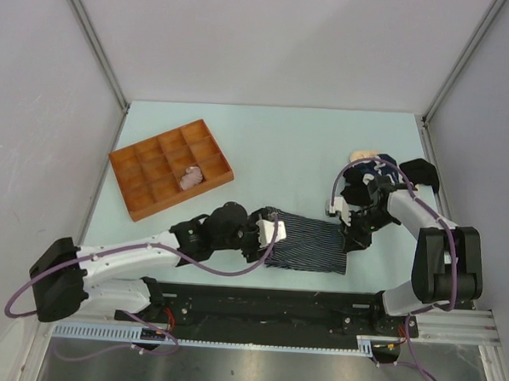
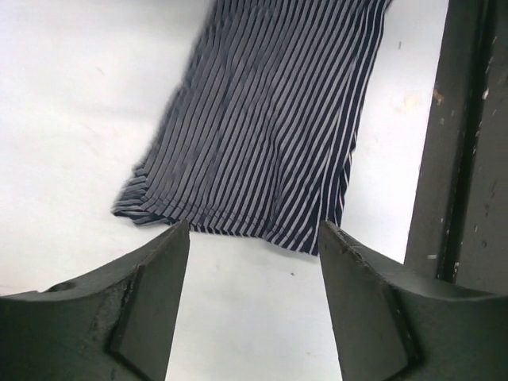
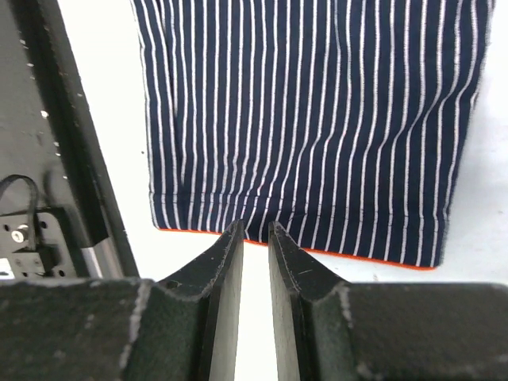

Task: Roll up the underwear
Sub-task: Fold the underwear at the center of the board.

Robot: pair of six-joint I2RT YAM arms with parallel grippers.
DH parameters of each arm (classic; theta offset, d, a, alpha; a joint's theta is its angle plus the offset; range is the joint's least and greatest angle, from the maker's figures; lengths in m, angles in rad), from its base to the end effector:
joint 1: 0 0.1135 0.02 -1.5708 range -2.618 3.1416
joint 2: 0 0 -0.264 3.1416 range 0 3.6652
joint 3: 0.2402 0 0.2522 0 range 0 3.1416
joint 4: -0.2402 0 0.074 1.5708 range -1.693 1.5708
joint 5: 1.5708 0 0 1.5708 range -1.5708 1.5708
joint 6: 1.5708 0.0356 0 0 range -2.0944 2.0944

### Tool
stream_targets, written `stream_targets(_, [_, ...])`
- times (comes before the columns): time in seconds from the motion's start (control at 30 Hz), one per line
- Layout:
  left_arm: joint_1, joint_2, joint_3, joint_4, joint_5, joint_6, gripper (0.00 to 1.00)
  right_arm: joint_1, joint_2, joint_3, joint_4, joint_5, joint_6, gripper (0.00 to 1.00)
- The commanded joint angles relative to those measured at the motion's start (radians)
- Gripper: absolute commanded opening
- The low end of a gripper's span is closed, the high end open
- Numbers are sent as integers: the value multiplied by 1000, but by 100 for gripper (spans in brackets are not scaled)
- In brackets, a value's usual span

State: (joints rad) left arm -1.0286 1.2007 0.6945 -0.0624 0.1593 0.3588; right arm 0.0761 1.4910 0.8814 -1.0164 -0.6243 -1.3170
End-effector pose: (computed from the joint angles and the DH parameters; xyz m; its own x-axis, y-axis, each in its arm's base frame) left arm 0.1292 -0.2255 0.2346 0.0611 0.5706 -0.8190 0.9540 0.2079 0.2159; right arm 0.2262 0.0381 0.1829 -0.2214 -0.8045 -0.5511 -0.9711 0.1303 0.1999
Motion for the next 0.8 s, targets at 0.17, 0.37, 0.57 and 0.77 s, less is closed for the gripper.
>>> stream_targets(0.17, [-43, 9, 37, 96, 101, 55, 72, -44, -32, 45, -134, -112, -105, 26])
stream_targets(0.37, [-88, 140, 85, 35, 82, 112, 68, -68, -164, 41, -304, -147, -326, 38])
stream_targets(0.57, [-91, 97, 25, 35, 69, 132, 68, -67, -239, -74, -309, -118, -442, 45])
stream_targets(0.77, [-117, 115, 2, 21, 54, 178, 69, -30, -409, -252, -99, -71, -398, 64])
